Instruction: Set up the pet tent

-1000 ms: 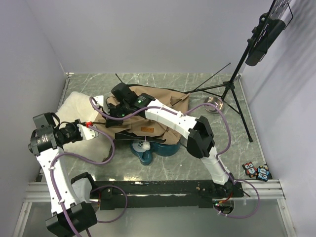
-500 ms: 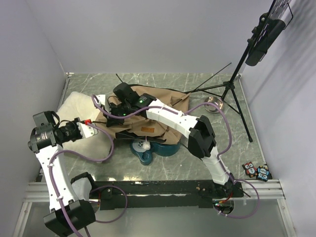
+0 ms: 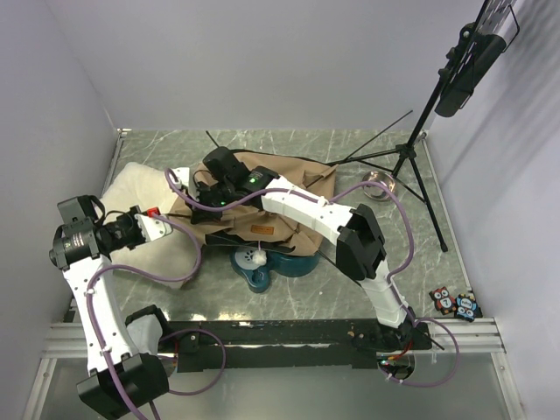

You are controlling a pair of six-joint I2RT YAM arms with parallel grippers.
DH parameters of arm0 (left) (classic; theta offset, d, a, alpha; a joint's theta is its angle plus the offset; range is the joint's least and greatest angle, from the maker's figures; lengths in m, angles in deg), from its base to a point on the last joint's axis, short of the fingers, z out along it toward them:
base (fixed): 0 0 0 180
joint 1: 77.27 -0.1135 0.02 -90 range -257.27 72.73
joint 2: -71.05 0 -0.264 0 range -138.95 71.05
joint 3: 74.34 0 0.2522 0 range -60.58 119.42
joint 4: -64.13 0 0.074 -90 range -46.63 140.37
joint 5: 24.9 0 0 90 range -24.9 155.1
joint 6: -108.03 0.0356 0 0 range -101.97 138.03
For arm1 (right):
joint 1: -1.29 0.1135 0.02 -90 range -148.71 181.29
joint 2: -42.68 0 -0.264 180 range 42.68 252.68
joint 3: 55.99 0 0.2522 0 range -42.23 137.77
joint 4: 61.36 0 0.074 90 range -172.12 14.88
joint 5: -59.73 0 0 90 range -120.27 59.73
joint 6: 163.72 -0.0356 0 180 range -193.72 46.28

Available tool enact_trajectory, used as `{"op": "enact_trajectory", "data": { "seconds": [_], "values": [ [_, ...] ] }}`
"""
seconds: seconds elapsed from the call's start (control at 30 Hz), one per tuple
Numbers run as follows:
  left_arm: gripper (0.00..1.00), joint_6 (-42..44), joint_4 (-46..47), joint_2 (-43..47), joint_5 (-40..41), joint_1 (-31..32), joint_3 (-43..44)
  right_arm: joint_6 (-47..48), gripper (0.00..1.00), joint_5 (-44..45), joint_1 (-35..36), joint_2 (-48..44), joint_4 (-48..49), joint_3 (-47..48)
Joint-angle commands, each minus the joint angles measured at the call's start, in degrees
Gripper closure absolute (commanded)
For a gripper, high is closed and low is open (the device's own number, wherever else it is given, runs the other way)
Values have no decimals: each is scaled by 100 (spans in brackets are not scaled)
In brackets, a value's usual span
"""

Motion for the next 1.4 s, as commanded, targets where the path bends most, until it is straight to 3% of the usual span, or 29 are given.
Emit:
{"op": "enact_trajectory", "data": {
  "seconds": [0.0,0.2,0.57,1.13,1.37],
  "values": [
    [99,241,52,41,-466,18,249,-96,100,196,-60,-202,-313,-3],
    [99,-39,114,-12,-466,26,319,229,100,108,151,-280,-367,-11],
    [99,215,-80,15,-229,106,214,291,100,178,265,-193,-331,401],
    [99,-365,421,32,-97,404,161,458,100,82,353,-70,-516,604],
    [99,-101,280,137,25,633,73,335,100,240,362,282,-657,1175]
  ]
}}
